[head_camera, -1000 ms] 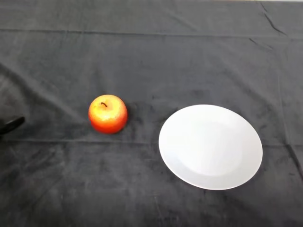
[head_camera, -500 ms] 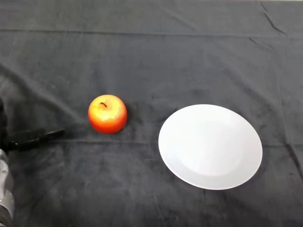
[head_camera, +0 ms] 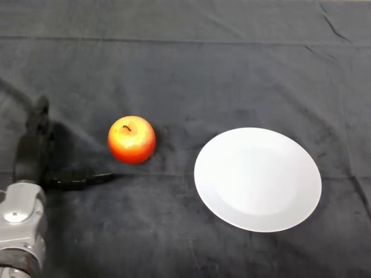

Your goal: Move the apple to the plate

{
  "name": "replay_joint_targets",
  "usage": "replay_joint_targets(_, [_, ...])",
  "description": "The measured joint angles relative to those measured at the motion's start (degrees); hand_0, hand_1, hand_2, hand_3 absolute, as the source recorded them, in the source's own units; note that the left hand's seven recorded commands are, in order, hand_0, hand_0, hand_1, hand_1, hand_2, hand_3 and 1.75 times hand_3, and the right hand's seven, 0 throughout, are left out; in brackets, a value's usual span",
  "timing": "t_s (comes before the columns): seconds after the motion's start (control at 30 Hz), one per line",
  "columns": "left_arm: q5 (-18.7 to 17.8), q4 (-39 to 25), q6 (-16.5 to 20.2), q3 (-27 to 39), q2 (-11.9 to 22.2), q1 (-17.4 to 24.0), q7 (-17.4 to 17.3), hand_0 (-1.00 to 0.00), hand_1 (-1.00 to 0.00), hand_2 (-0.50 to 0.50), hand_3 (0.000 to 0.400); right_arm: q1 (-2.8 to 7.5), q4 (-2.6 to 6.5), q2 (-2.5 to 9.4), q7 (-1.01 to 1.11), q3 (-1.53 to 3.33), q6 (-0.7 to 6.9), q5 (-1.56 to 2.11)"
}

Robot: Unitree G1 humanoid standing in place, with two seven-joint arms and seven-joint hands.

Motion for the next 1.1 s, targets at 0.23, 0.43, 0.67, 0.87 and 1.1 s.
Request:
replay_joint_targets(0.23, [1.3, 0.0, 1.5, -2.2, -0.7, -2.1, -2.0, 0.00, 0.00, 0.00, 0.000, 0.00, 0.00, 0.00, 0.00, 0.01, 0.00, 0.00])
replay_joint_targets(0.43, [1.9, 0.0, 2.5, -2.9, -1.0, -2.4, -3.3, 0.00, 0.00, 0.00, 0.000, 0.00, 0.00, 0.00, 0.00, 0.00, 0.00, 0.00])
replay_joint_targets(0.67, [2.8, 0.0, 3.6, -4.6, -2.2, -2.8, -4.0, 0.00, 0.00, 0.00, 0.000, 0.00, 0.00, 0.00, 0.00, 0.00, 0.00, 0.00])
replay_joint_targets(0.87, [3.7, 0.0, 5.0, -6.7, -2.9, -4.4, -4.4, 0.00, -0.12, 0.06, 0.049, 0.00, 0.00, 0.00, 0.00, 0.00, 0.00, 0.00])
replay_joint_targets(1.1, [4.5, 0.0, 5.4, -7.4, -3.5, -5.0, -4.5, -0.33, -1.00, 0.34, 0.400, 0.00, 0.00, 0.00, 0.00, 0.00, 0.00, 0.00])
